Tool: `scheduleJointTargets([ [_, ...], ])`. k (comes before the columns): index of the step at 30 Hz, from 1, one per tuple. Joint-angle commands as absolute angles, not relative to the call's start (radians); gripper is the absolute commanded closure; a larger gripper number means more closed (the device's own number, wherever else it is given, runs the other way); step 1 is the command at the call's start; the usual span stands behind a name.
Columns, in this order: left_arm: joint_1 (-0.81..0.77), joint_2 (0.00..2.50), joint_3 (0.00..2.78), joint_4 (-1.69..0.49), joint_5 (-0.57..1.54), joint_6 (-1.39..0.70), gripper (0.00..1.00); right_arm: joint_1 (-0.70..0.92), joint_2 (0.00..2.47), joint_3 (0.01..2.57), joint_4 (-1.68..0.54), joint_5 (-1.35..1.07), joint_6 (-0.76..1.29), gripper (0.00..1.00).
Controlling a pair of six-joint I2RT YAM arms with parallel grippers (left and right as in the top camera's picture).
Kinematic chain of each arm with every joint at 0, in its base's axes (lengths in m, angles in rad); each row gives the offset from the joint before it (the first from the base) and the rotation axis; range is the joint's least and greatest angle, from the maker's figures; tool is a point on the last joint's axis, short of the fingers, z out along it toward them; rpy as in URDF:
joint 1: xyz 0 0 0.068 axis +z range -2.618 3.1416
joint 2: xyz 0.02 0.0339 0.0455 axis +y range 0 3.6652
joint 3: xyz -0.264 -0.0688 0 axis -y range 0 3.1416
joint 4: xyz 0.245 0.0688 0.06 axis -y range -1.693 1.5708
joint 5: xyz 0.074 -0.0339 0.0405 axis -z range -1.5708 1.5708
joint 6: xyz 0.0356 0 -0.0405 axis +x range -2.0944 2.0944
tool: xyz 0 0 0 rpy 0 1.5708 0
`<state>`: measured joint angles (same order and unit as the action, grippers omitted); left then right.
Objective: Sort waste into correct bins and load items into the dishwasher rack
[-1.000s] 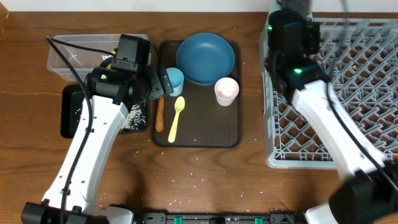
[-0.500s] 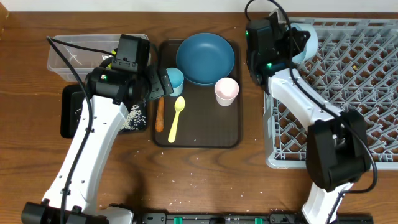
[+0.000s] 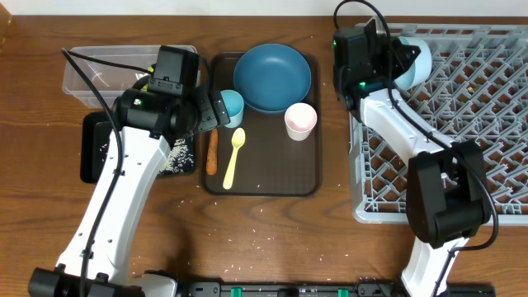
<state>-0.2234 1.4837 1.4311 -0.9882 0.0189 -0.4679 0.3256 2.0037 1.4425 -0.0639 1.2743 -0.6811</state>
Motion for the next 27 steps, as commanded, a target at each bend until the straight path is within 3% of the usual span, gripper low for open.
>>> scheduleJointTargets([
  [1, -0.219, 1.492, 1.423, -0.991, 0.007, -0.469, 0.04, 0.356, 2.015, 1.444, -0.094, 1.224, -0.705, 0.99],
  [12, -0.219, 1.492, 1.423, -0.991, 0.007, -0.469, 0.04, 0.392, 2.015, 1.443, -0.237, 1.148, -0.666, 0.98],
  [14, -0.219, 1.492, 1.423, -0.991, 0.007, -0.469, 0.04, 0.411, 2.015, 1.443, -0.237, 1.148, -0.667, 0.85],
  [16, -0.219, 1.492, 1.423, -0.991, 0.007, -0.469, 0.04, 0.433, 2.015, 1.443, -0.237, 1.148, -0.667, 0.54],
  [20, -0.219, 1.492, 1.423, -0.991, 0.007, -0.469, 0.04, 0.489, 2.015, 1.443, -0.237, 1.148, -0.667, 0.32],
  [27, -0.219, 1.492, 1.423, -0.991, 0.007, -0.469, 0.04, 0.563, 2.013, 1.444, -0.234, 1.159, -0.667, 0.21],
])
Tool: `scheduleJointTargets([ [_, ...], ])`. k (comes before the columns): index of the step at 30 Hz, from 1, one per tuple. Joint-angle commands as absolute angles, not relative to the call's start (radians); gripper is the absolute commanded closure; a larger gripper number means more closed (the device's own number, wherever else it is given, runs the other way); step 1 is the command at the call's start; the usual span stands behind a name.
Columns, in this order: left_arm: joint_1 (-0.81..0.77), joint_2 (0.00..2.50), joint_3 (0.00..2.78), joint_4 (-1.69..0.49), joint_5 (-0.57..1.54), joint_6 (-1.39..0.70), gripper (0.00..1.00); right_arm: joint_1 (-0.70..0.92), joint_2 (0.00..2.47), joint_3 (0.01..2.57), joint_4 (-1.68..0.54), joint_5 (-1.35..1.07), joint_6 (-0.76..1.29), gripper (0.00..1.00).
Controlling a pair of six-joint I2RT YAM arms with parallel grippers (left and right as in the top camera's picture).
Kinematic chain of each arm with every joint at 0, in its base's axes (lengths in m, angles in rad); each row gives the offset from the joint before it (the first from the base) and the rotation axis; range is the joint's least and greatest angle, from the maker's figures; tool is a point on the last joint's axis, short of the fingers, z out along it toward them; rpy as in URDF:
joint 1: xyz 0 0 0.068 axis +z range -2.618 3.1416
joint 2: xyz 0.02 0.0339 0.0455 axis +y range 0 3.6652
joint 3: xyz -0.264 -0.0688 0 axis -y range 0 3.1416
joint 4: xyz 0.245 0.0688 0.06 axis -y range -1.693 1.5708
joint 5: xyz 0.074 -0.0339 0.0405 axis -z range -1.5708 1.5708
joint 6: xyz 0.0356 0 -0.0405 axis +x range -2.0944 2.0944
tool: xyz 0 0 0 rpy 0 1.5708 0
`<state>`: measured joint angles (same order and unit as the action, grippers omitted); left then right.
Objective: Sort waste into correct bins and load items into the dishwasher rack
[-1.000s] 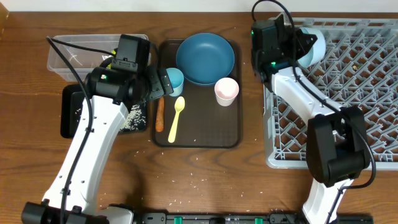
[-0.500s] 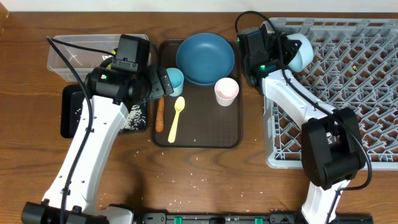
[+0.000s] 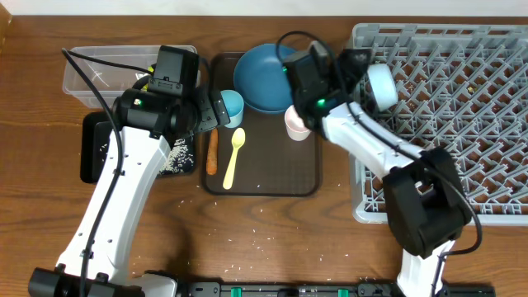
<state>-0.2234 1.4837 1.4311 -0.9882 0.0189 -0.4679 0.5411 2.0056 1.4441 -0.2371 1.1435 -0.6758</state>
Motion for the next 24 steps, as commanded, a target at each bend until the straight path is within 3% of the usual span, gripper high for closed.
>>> scheduleJointTargets([
  [1, -0.219, 1.492, 1.423, -0.991, 0.007, -0.469, 0.04, 0.569, 2.011, 1.444, -0.225, 1.171, -0.666, 0.20],
  [7, -0.219, 1.492, 1.423, -0.991, 0.007, -0.469, 0.04, 0.567, 1.958, 1.444, -0.071, 1.220, -0.666, 0.18],
  [11, -0.219, 1.492, 1.423, -0.991, 0.007, -0.469, 0.04, 0.567, 1.888, 1.444, -0.046, 1.118, -0.573, 0.19],
  [18, -0.219, 1.492, 1.423, -0.991, 0.007, -0.469, 0.04, 0.549, 1.791, 1.444, -0.279, 0.526, -0.199, 0.25],
  [24, -0.219, 1.492, 1.423, -0.991, 0.007, -0.469, 0.04, 0.532, 1.749, 1.444, -0.459, 0.149, -0.051, 0.18],
])
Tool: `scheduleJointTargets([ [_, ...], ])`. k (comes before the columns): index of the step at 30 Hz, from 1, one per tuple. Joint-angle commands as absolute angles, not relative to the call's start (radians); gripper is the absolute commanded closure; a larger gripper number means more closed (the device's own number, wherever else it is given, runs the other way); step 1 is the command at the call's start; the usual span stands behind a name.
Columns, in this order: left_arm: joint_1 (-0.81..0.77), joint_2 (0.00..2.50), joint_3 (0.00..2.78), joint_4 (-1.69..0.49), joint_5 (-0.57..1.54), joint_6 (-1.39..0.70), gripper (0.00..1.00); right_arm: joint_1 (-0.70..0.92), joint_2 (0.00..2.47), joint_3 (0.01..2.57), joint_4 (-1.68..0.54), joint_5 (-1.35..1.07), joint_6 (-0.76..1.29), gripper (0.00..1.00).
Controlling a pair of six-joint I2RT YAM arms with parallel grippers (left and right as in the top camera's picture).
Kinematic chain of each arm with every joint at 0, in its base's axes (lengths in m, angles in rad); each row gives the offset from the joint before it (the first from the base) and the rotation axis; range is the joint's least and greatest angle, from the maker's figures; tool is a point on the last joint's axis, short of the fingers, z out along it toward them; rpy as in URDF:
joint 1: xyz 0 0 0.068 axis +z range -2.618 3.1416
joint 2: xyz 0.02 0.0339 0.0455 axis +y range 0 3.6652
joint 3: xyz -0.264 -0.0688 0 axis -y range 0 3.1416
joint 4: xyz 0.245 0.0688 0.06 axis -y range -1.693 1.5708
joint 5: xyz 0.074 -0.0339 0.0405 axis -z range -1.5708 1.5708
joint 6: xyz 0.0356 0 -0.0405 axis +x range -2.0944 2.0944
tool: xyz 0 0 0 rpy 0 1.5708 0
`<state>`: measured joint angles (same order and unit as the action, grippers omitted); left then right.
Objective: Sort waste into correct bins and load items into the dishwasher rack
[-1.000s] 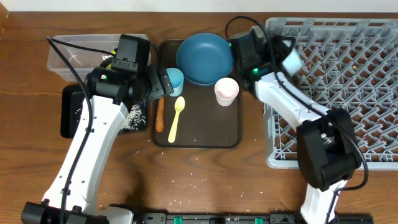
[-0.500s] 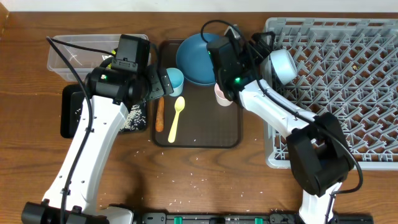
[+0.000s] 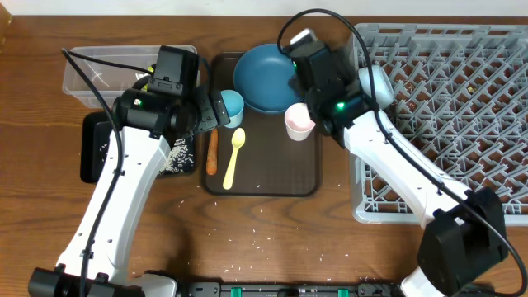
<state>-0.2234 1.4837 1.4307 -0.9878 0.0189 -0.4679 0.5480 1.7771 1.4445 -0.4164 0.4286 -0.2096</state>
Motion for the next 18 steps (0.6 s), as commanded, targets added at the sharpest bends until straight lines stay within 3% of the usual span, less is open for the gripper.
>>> scheduleJointTargets([
  [1, -0.219, 1.492, 1.423, -0.991, 0.007, -0.469, 0.04, 0.530, 1.746, 1.444, -0.490, 0.121, -0.010, 0.16],
  [11, -0.219, 1.492, 1.423, -0.991, 0.026, -0.470, 0.04, 0.522, 1.739, 1.444, -0.700, 0.033, 0.223, 0.22],
  [13, -0.219, 1.492, 1.423, -0.991, 0.026, -0.470, 0.04, 0.512, 1.740, 1.443, -0.712, 0.025, 0.271, 0.31],
  [15, -0.219, 1.492, 1.423, -0.991, 0.026, -0.470, 0.04, 0.504, 1.746, 1.437, -0.715, 0.056, 0.310, 0.48],
  [18, -0.219, 1.492, 1.423, -0.991, 0.026, -0.470, 0.04, 0.496, 1.746, 1.410, -0.714, 0.137, 0.371, 0.52],
])
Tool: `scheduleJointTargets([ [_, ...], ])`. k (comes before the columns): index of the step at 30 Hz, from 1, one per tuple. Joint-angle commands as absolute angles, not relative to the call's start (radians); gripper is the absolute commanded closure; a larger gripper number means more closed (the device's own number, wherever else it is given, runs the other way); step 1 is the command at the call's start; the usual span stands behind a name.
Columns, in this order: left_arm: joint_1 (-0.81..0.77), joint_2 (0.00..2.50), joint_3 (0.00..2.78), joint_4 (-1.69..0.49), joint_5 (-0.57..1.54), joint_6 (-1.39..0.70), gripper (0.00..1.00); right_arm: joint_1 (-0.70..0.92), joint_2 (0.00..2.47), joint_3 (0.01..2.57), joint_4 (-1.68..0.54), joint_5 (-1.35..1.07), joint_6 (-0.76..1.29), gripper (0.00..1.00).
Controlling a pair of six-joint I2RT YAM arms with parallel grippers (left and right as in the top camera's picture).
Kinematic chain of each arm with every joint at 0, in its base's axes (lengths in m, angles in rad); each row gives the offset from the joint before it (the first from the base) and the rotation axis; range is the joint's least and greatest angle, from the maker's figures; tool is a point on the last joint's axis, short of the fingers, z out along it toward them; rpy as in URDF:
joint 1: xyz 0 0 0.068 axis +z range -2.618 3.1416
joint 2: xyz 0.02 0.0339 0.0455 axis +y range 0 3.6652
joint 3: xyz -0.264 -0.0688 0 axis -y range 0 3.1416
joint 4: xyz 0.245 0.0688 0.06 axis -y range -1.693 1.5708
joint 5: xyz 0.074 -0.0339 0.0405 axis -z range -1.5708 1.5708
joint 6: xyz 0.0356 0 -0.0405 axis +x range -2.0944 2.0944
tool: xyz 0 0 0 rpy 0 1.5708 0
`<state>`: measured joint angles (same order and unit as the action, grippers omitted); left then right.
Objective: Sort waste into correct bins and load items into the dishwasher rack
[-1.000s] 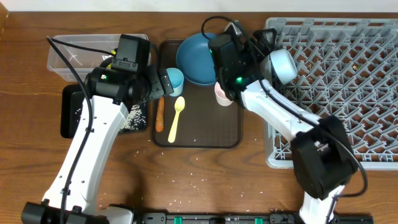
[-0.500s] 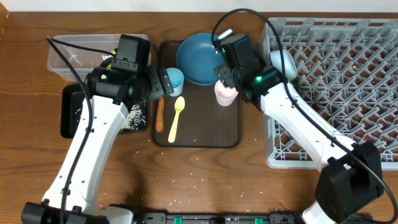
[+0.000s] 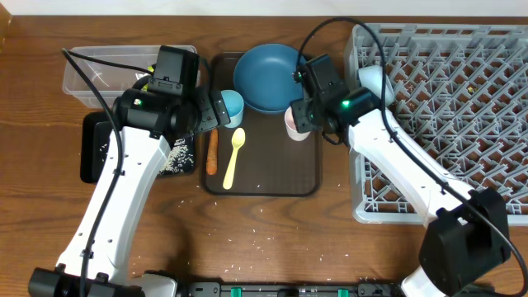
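Note:
On the brown tray (image 3: 272,183) are a big blue bowl (image 3: 262,74), a small blue cup (image 3: 234,102), a pink cup (image 3: 291,126), a yellow spoon (image 3: 233,158) and a brown stick-like piece (image 3: 212,152). My left gripper (image 3: 219,111) is right beside the small blue cup; its jaws are too dark to read. My right gripper (image 3: 302,115) hangs over the pink cup and covers most of it, its fingers hidden under the wrist. A pale blue cup (image 3: 370,79) sits in the left end of the grey dishwasher rack (image 3: 462,132).
A clear plastic bin (image 3: 95,73) stands at the far left. In front of it lies a black tray (image 3: 92,153) with white grains. Loose grains are scattered on the wooden table near the front edge.
My right wrist has moved from above the blue bowl's right rim down and toward the front, onto the pink cup, which is now mostly covered. The left arm has not moved.
My right gripper first held a pale blue cup over the rack's left end. Then the cup lay in the rack and the gripper was over the tray by the bowl. It stayed by the bowl's rim, and now it is at the pink cup. The left arm stayed put.

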<state>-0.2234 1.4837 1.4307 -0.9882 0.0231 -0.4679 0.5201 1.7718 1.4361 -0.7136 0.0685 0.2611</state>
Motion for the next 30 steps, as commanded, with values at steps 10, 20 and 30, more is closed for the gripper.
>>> scheduleJointTargets([
  [10, -0.252, 1.498, 1.423, -0.960, 0.069, -0.461, 0.07, 0.467, 1.739, 1.399, -0.709, 0.107, 0.404, 0.46],
  [20, -0.406, 1.663, 1.424, -0.688, 0.184, -0.431, 0.10, 0.259, 1.569, 1.401, -0.744, -0.178, 0.300, 0.33],
  [30, -0.469, 1.893, 1.451, -0.567, 0.252, -0.432, 0.16, 0.177, 1.423, 1.401, -0.853, -0.159, 0.245, 0.33],
])
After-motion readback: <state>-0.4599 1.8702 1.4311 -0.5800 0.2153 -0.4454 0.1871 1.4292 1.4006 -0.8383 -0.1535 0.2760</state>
